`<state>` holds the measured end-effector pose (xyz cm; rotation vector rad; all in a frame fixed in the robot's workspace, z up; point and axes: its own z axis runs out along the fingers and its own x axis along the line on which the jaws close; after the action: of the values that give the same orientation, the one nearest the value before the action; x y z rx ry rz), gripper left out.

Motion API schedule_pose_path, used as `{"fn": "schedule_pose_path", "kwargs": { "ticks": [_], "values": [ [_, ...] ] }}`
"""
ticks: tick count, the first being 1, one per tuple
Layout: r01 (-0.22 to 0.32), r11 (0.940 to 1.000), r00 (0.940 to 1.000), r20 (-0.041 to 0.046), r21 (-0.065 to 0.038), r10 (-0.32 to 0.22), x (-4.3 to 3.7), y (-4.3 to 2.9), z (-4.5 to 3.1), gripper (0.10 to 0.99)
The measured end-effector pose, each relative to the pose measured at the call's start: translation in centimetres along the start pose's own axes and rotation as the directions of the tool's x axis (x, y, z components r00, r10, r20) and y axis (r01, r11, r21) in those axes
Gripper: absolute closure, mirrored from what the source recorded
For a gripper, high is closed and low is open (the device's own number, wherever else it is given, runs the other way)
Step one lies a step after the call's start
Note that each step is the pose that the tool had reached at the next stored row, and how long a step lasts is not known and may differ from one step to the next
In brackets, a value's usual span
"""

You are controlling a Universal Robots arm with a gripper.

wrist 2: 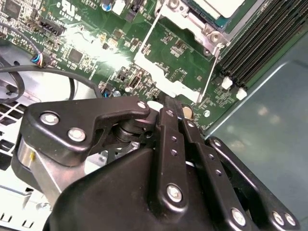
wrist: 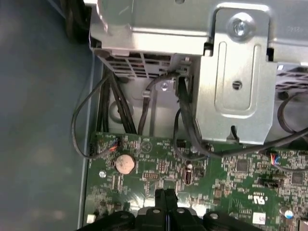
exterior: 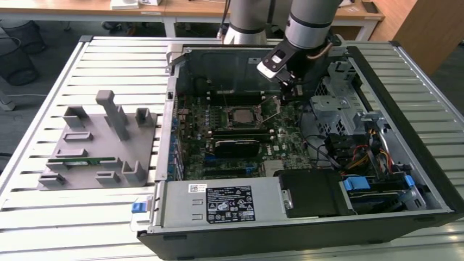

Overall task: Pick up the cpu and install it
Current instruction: 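Close the cpu cover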

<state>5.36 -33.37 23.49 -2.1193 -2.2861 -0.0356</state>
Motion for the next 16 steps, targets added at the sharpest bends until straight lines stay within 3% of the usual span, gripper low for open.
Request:
{"fn": "schedule_pose_path", "kwargs": {
  "ticks": [10,16],
  "values": [
    [0.0,1.0,1.0,-0.0004,0.0,0.0,0.18,-2.32,0.02,0.98],
    [0.0,1.0,1.0,-0.0006,0.0,0.0,0.26,-3.28,-0.03,0.98]
  ]
}}
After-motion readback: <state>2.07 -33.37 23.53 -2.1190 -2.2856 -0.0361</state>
